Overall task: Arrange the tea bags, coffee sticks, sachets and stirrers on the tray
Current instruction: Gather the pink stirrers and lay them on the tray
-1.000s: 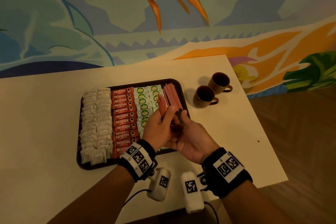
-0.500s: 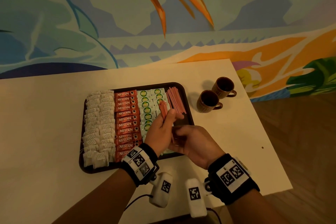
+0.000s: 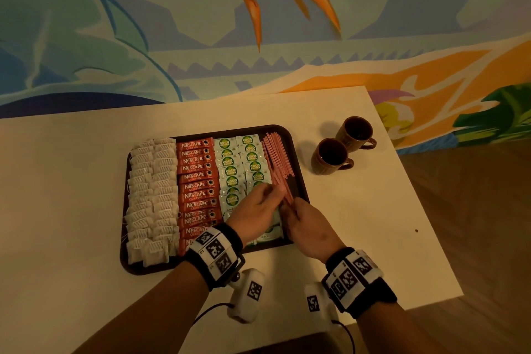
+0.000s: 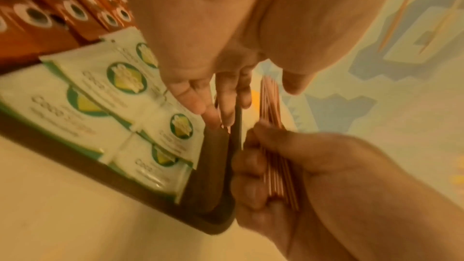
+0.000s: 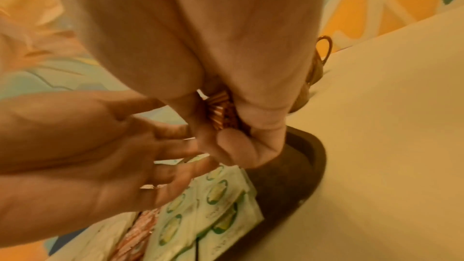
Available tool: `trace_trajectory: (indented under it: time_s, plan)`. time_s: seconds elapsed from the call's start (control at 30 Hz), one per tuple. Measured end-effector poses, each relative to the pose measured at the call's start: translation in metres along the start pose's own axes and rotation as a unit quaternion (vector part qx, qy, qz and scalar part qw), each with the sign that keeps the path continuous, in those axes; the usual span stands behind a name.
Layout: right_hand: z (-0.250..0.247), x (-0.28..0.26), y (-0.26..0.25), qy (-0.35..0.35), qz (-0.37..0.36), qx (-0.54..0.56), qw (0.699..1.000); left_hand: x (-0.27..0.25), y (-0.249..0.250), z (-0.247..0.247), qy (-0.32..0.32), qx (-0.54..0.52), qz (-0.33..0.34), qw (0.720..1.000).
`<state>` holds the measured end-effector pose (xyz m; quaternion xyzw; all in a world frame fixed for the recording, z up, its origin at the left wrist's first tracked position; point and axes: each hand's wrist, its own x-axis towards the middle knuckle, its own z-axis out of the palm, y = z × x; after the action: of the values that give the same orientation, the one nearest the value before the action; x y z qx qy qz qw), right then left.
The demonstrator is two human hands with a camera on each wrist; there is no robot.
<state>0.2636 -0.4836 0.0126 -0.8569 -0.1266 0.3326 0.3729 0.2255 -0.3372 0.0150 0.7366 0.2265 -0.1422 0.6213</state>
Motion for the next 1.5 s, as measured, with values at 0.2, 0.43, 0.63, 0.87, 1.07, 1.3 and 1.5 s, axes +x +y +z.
trace_trajectory:
  time_s: [0.2, 0.43, 0.63, 0.87, 1.07, 1.3, 1.5]
  plan:
    - [0.004, 0.018, 0.007, 0.075, 0.116, -0.081, 0.987, -0.013, -0.012, -0.039, 0.027, 0.018, 0.008, 0.999]
    - [0.028, 0.028, -0.002, 0.111, 0.154, -0.250, 0.949, -0.033, -0.027, -0.081, 0.066, 0.048, 0.029, 0.996]
    - [0.021, 0.023, -0.013, 0.140, 0.132, -0.338, 0.921, -0.045, -0.041, -0.106, 0.075, 0.051, 0.045, 0.995]
    - [0.019, 0.040, -0.006, 0.159, 0.083, -0.275, 0.944, -0.051, -0.053, -0.124, 0.096, 0.013, 0.047, 0.994]
    - [0.022, 0.041, 0.000, 0.151, 0.053, -0.288, 0.944, -0.057, -0.061, -0.136, 0.110, 0.028, 0.034, 0.993]
    - [0.014, 0.034, 0.008, 0.191, 0.015, -0.201, 0.961, -0.061, -0.072, -0.148, 0.126, 0.048, 0.021, 0.991]
    - [-0.006, 0.019, 0.025, 0.193, 0.098, -0.182, 0.959, -0.076, -0.104, -0.180, 0.239, 0.177, -0.046, 0.954]
